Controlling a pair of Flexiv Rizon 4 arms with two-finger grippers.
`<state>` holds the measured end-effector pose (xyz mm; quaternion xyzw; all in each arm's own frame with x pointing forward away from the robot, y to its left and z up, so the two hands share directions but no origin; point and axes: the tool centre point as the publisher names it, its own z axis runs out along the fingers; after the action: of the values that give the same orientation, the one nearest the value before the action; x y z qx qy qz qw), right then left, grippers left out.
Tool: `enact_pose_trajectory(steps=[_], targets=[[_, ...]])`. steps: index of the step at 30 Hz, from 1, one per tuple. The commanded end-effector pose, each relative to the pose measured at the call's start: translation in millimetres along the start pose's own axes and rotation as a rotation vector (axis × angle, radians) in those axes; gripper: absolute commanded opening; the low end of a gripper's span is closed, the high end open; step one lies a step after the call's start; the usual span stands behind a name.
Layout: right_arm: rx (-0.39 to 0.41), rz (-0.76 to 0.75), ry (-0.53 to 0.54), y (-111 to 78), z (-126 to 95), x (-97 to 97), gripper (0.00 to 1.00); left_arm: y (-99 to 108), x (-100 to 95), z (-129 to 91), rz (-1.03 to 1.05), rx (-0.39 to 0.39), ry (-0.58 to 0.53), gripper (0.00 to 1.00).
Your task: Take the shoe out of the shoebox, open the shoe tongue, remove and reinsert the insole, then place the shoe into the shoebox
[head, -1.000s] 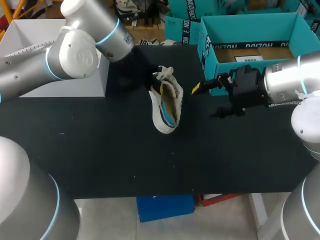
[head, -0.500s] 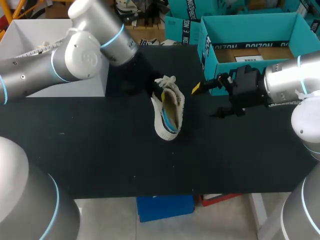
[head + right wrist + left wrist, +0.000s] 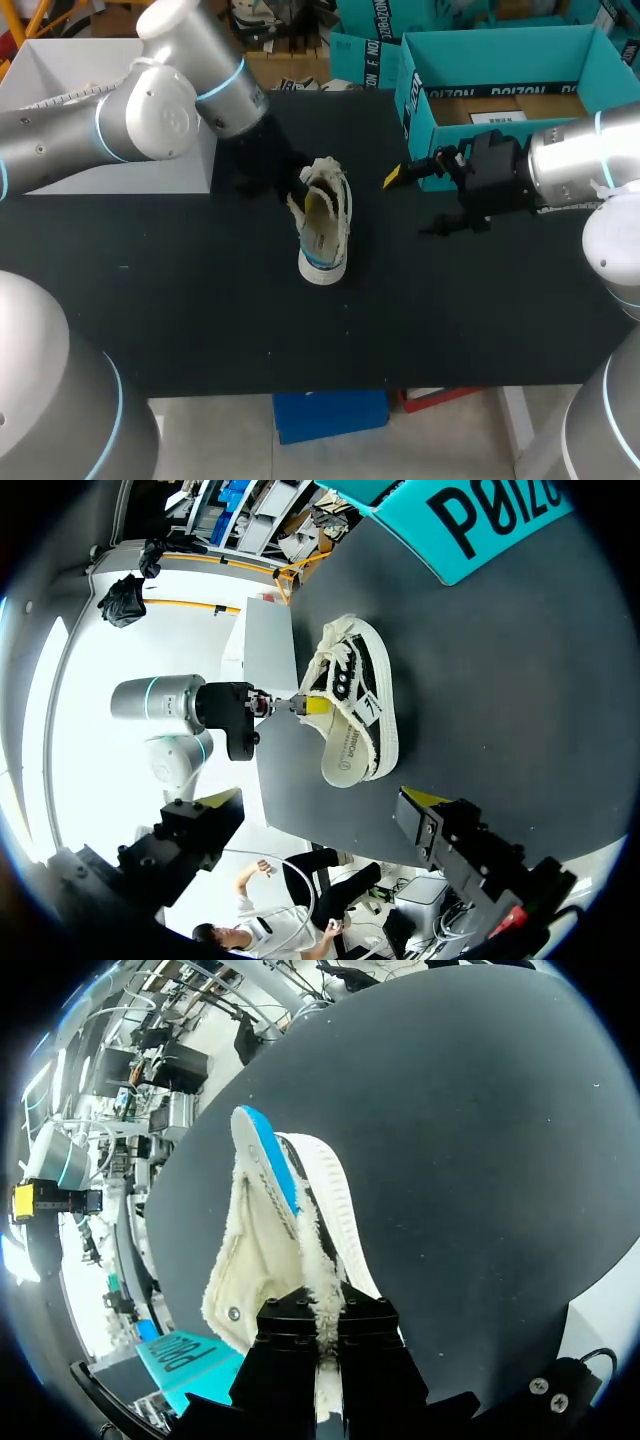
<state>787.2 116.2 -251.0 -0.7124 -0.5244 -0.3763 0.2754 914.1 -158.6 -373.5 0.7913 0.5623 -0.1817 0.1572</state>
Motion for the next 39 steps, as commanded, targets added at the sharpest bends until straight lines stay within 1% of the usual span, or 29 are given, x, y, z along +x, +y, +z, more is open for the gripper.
enact_pose_trajectory(steps=[1, 5, 6, 8, 9, 10, 11, 12, 16, 21, 24, 28, 33, 39], targets=[[0.000, 0.001, -0.001, 0.4, 1, 0.7, 1.00, 2, -0.5, -2, -0.011, 0.001, 0.049, 0.00], [0.000, 0.001, -0.001, 0.4, 1, 0.7, 1.00, 2, 3.1, 0, -0.028, 0.000, 0.082, 0.00], [0.000, 0.001, -0.001, 0.4, 1, 0.7, 1.00, 2, 3.7, 1, -0.033, 0.002, 0.086, 0.08], [0.000, 0.001, -0.001, 0.4, 1, 0.7, 1.00, 1, 3.7, 2, -0.042, 0.003, 0.098, 0.43], [0.000, 0.001, -0.001, 0.4, 1, 0.7, 1.00, 1, 3.6, 2, -0.043, 0.004, 0.099, 0.50], [0.000, 0.001, -0.001, 0.4, 1, 0.7, 1.00, 1, 3.7, 2, -0.046, 0.004, 0.099, 0.66], [0.000, 0.001, -0.001, 0.4, 1, 0.7, 1.00, 1, 3.7, 2, -0.051, 0.003, 0.098, 0.93], [0.000, 0.001, -0.001, 0.4, 1, 0.7, 1.00, 1, 3.5, 2, -0.052, 0.001, 0.098, 1.00], [0.000, 0.001, -0.001, 0.4, 1, 0.7, 1.00, 1, -3.9, -8, -0.062, -0.019, 0.064, 1.00], [0.000, 0.001, -0.001, 0.4, 1, 0.7, 1.00, -4, -9.9, -20, -0.065, -0.021, 0.068, 1.00], [0.000, 0.001, -0.001, 0.4, 1, 0.7, 1.00, -10, -15.4, -28, -0.066, -0.021, 0.069, 1.00], [0.000, 0.001, -0.001, 0.4, 1, 0.7, 1.00, -21, -25.2, -36, -0.105, -0.027, 0.035, 1.00], [0.000, 0.001, -0.001, 0.4, 1, 0.7, 1.00, -37, -29.6, -37, -0.175, -0.032, -0.028, 1.00], [0.000, 0.001, -0.001, 0.4, 1, 0.7, 1.00, -59, -21.0, -28, -0.294, -0.047, -0.129, 1.00]])
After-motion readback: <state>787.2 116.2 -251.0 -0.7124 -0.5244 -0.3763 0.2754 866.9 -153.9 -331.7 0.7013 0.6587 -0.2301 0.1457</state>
